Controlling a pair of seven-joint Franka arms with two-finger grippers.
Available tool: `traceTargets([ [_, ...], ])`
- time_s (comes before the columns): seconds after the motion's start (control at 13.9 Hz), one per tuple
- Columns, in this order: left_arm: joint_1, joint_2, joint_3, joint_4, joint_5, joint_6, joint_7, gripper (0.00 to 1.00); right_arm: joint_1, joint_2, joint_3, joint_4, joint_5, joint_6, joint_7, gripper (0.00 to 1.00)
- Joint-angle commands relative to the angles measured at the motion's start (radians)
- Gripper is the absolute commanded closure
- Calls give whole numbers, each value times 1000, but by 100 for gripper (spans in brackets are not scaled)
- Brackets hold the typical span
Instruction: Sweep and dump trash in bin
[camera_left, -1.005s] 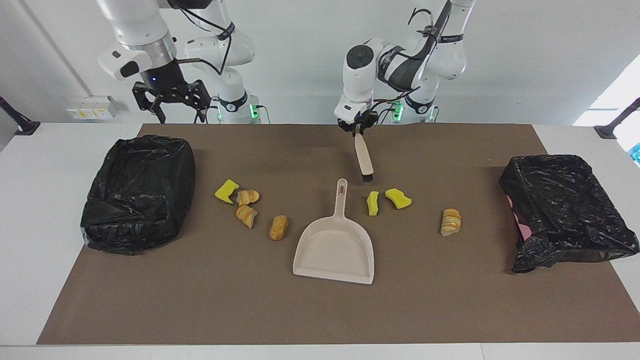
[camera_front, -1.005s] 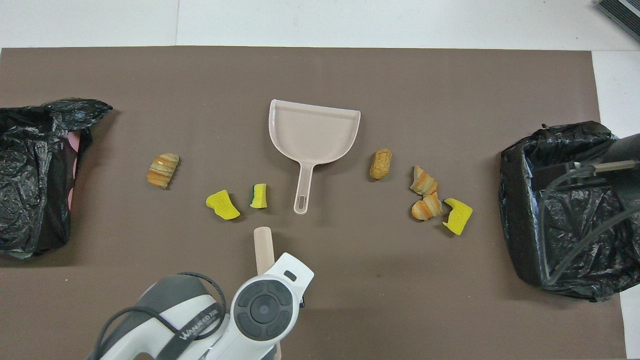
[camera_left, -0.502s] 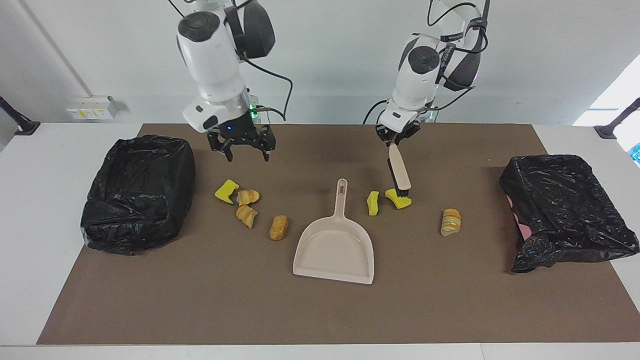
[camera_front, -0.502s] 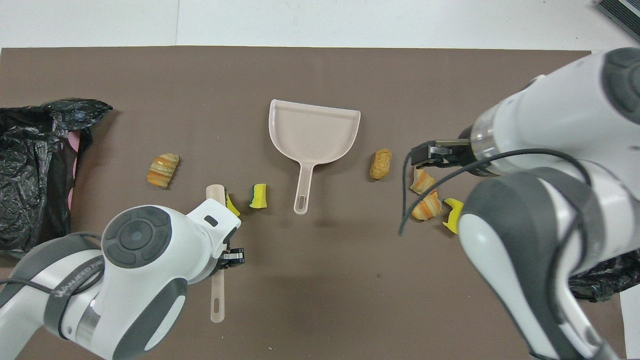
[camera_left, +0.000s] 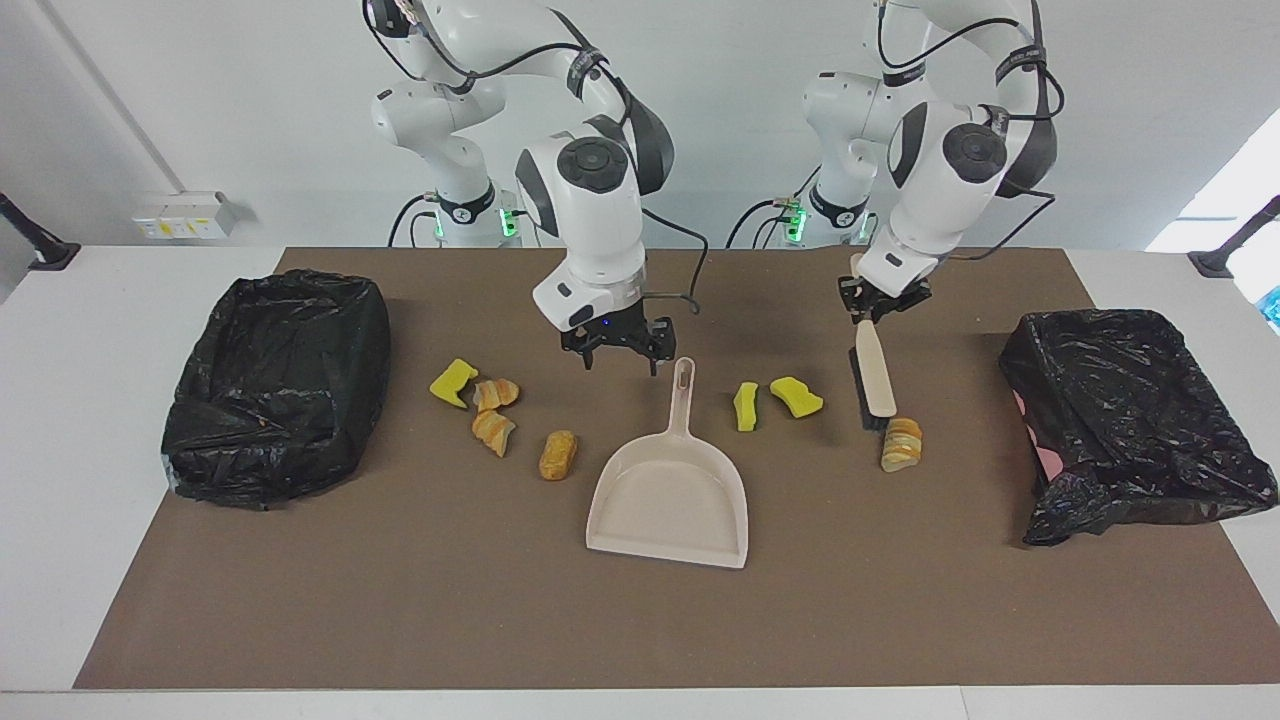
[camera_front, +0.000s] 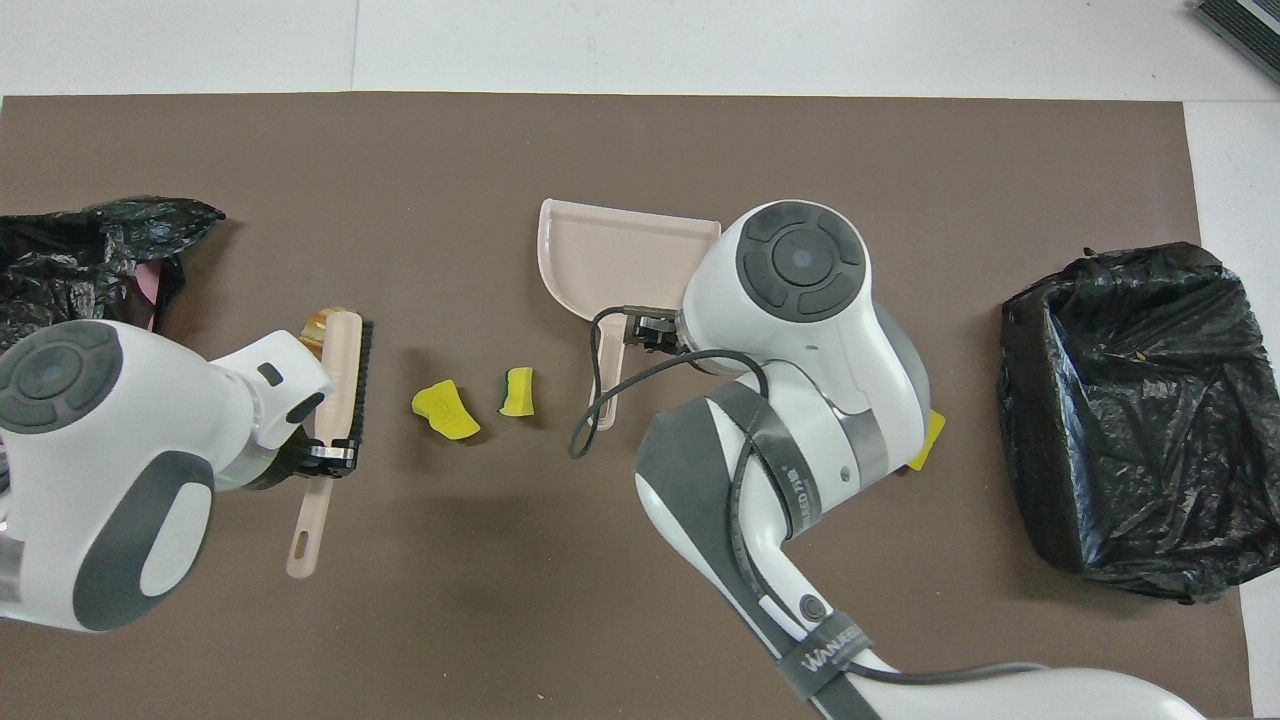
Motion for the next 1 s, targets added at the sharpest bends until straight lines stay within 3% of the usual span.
traceTargets([
  [0.0, 100, 61, -14, 46, 36, 56, 143, 100, 59, 80, 2, 25, 41, 66, 56, 0],
  [0.22, 192, 162, -14, 86, 34, 157, 270, 100, 71, 122, 2, 18, 22, 126, 55, 0],
  [0.43, 252, 259, -14, 163, 36, 179, 373, 100, 70, 130, 2, 7, 22, 128, 35, 0],
  [0.65, 265, 266, -14, 139, 34, 173, 387, 100, 79, 137, 2, -4, 27, 129, 21, 5],
  [0.93, 199, 227, -20, 90, 33, 96, 341, 100, 88, 148, 2, -3, 27, 137, 15, 13],
])
